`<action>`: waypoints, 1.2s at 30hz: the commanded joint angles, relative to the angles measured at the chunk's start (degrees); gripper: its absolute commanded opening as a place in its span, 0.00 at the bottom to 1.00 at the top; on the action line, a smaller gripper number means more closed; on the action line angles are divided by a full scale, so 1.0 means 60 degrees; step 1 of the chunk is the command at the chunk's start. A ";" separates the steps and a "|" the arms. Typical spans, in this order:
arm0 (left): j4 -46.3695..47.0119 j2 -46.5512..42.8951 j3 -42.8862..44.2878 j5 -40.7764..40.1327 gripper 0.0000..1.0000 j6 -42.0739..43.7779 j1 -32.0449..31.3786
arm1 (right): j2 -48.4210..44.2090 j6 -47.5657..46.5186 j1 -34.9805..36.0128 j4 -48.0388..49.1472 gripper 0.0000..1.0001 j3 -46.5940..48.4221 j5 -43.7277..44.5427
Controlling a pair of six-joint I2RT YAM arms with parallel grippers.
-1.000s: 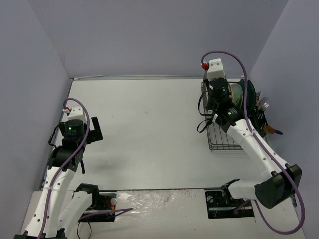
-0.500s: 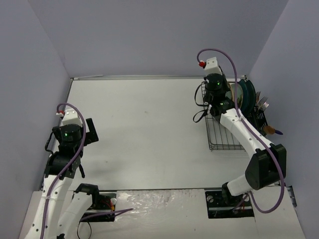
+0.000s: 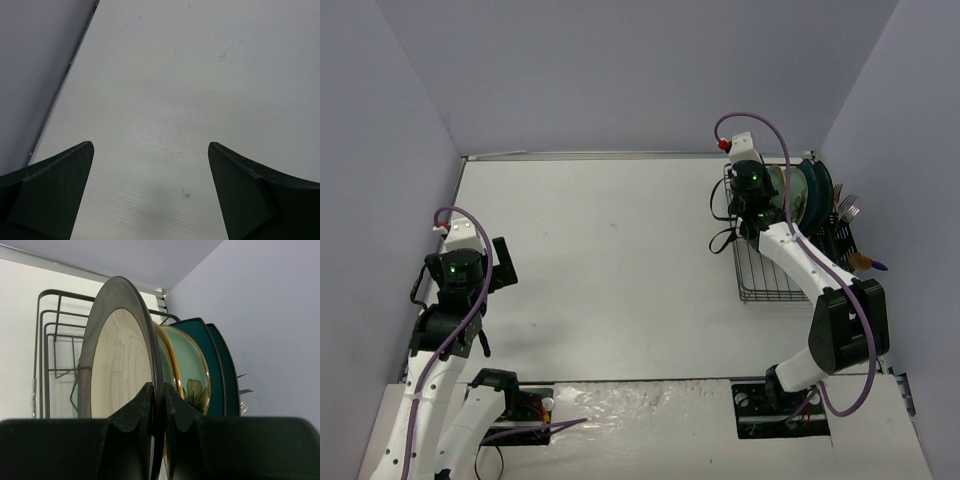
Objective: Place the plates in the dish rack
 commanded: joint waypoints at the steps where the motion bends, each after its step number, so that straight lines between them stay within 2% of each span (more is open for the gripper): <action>1: 0.0333 0.0051 0.0172 -0.0076 0.97 0.0139 0.0104 | -0.0221 0.0758 -0.0048 0.1831 0.00 0.0013 -0.0044; 8: 0.0334 0.0070 0.0172 -0.0033 0.97 0.0124 0.0100 | 0.0093 0.1662 -0.0154 0.1810 0.00 -0.0457 -0.0374; 10: 0.0334 0.0079 0.0172 -0.0023 0.97 0.0124 0.0110 | 0.0120 0.2026 -0.0211 0.1592 0.05 -0.0437 -0.0580; 11: 0.0334 0.0079 0.0172 -0.0013 0.97 0.0119 0.0120 | 0.0110 0.2145 -0.0230 0.1489 0.10 -0.0428 -0.0686; 13: 0.0334 0.0064 0.0172 -0.0003 0.97 0.0123 0.0121 | 0.0014 0.2357 -0.0283 0.1307 0.32 -0.0395 -0.0953; 18: 0.0335 0.0061 0.0172 0.0042 0.97 0.0124 0.0179 | -0.0518 0.2688 -0.0284 0.0747 0.62 -0.0192 -0.1608; 24: 0.0349 -0.0067 0.0157 0.0070 0.97 0.0109 0.0208 | -0.1757 0.3203 -0.0284 0.0009 0.89 0.0042 -0.2296; 27: 0.0337 -0.0121 0.0157 0.0084 0.97 0.0095 0.0208 | -0.2739 0.3712 -0.0284 -0.0619 0.97 0.0282 -0.2666; 32: 0.0367 -0.0301 0.0131 0.0179 0.97 0.0062 0.0204 | -0.4411 0.4662 -0.0265 -0.1178 1.00 0.0042 -0.3312; 36: 0.0364 -0.0401 0.0112 0.0324 0.97 0.0037 0.0166 | -0.6573 0.5473 -0.0213 -0.1668 1.00 -0.0666 -0.3333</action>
